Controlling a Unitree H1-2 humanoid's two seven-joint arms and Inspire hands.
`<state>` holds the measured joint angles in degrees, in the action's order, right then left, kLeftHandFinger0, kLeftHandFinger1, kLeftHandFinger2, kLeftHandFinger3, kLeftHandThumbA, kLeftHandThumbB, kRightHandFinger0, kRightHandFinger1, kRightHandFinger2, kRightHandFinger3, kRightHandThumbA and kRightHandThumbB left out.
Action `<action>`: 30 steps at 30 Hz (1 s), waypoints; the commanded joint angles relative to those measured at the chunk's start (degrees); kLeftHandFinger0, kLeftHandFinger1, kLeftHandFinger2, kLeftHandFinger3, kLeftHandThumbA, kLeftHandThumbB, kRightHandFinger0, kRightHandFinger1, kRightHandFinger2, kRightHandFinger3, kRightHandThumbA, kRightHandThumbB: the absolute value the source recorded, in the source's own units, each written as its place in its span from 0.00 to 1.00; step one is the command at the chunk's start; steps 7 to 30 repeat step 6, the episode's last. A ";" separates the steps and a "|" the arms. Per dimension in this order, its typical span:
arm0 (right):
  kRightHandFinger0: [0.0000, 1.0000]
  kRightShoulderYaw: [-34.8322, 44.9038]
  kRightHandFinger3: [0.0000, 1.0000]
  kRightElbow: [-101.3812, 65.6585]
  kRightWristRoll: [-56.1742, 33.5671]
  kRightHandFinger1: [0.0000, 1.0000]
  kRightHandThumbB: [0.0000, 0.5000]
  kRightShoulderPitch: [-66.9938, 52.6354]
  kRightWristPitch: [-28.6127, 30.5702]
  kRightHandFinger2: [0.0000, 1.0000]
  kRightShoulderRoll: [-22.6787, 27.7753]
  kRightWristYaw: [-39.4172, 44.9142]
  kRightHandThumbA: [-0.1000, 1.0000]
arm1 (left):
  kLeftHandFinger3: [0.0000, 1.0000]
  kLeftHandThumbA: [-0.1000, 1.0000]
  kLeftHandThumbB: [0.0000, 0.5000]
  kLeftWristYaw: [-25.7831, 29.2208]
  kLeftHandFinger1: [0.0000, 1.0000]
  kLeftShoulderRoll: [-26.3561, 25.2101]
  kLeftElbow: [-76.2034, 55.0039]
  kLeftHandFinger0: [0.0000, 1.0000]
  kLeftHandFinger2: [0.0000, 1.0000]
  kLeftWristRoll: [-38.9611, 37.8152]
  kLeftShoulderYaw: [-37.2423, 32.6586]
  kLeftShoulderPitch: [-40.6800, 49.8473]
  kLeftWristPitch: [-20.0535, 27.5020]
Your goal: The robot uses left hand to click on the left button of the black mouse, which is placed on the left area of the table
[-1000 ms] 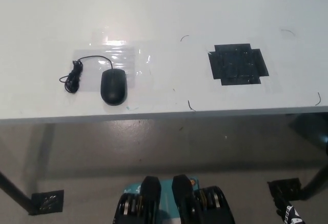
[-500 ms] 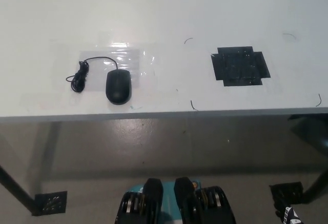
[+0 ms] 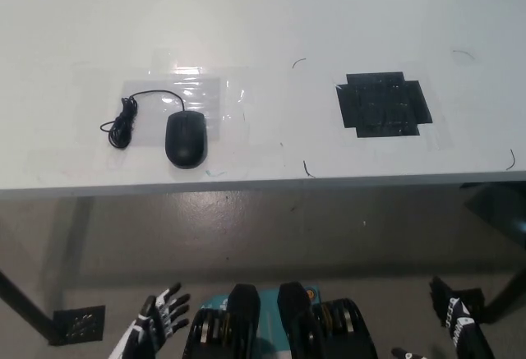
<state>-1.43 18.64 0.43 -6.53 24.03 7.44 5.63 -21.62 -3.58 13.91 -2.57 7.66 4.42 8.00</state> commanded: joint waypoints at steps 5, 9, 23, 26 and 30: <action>1.00 -0.64 1.00 0.18 0.80 1.00 0.30 0.29 2.90 1.00 0.06 -0.06 1.00 | 1.00 1.00 0.46 9.52 1.00 1.07 -0.54 1.00 1.00 2.85 1.55 2.03 7.29; 1.00 -0.64 1.00 0.18 0.80 1.00 0.30 0.29 2.90 1.00 0.06 -0.06 1.00 | 1.00 1.00 0.46 9.52 1.00 1.07 -0.54 1.00 1.00 2.85 1.55 2.03 7.29; 1.00 -0.64 1.00 0.18 0.80 1.00 0.30 0.29 2.90 1.00 0.06 -0.06 1.00 | 1.00 1.00 0.46 9.52 1.00 1.07 -0.54 1.00 1.00 2.85 1.55 2.03 7.29; 1.00 -0.64 1.00 0.18 0.80 1.00 0.30 0.29 2.90 1.00 0.06 -0.06 1.00 | 1.00 1.00 0.46 9.52 1.00 1.07 -0.54 1.00 1.00 2.85 1.55 2.03 7.29; 1.00 -0.64 1.00 0.18 0.80 1.00 0.30 0.29 2.90 1.00 0.06 -0.06 1.00 | 1.00 1.00 0.46 9.52 1.00 1.07 -0.54 1.00 1.00 2.85 1.55 2.03 7.29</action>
